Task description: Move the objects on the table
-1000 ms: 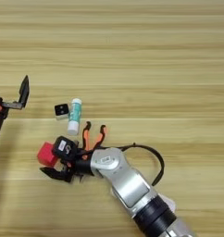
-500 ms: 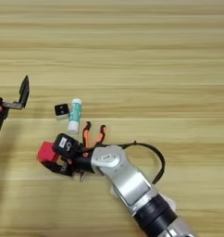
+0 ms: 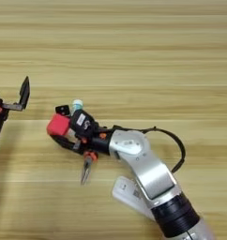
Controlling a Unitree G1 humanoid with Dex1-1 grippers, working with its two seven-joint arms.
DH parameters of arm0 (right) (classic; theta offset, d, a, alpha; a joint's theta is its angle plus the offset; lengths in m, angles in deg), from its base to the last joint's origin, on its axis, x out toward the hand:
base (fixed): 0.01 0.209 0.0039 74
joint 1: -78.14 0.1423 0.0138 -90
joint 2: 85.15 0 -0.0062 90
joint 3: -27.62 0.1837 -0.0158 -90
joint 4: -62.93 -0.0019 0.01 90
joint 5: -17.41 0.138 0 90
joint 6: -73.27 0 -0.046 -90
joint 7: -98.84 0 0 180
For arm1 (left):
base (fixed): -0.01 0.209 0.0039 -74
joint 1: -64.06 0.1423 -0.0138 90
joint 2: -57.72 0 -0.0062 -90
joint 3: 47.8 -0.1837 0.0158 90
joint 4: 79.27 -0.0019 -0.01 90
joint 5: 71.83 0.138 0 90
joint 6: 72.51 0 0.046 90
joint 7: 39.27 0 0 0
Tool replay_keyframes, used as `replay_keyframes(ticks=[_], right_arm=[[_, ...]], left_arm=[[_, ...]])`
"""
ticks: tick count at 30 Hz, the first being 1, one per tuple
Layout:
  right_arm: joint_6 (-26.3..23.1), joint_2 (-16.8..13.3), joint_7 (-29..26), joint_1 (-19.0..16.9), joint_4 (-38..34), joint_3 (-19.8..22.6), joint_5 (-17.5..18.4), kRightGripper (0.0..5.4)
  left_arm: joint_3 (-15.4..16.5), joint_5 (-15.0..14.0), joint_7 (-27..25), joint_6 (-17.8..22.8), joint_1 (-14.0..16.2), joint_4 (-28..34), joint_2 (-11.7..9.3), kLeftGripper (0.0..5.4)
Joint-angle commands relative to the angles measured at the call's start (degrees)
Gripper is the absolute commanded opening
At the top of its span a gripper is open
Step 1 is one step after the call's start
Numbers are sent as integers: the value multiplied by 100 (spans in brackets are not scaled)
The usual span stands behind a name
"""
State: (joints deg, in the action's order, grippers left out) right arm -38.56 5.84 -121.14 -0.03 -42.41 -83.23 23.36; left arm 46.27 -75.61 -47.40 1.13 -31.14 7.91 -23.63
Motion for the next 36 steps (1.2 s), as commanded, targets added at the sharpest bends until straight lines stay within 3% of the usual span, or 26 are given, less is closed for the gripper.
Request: replay_keyframes(ticks=[1, 6, 13, 21, 36], right_arm=[[-115, -330, 77, -65, -214, 783, 307, 232], [-100, -670, 195, -53, -161, 1631, 619, 232], [1, -965, 261, -154, 77, 2280, 813, 232], [441, -1290, 299, -292, 1140, 2980, 779, 232], [1292, -1545, 295, -278, 3024, 3149, 612, 232]], left_arm=[[-26, 30, -2, 2, 52, -7, 7, 540], [-20, 28, -3, 4, 43, -19, 0, 540], [-5, 25, -9, -4, 14, -61, -13, 540], [6, 27, -15, -14, -21, -116, -31, 540], [35, 7, -48, -71, -84, -215, -82, 540]])
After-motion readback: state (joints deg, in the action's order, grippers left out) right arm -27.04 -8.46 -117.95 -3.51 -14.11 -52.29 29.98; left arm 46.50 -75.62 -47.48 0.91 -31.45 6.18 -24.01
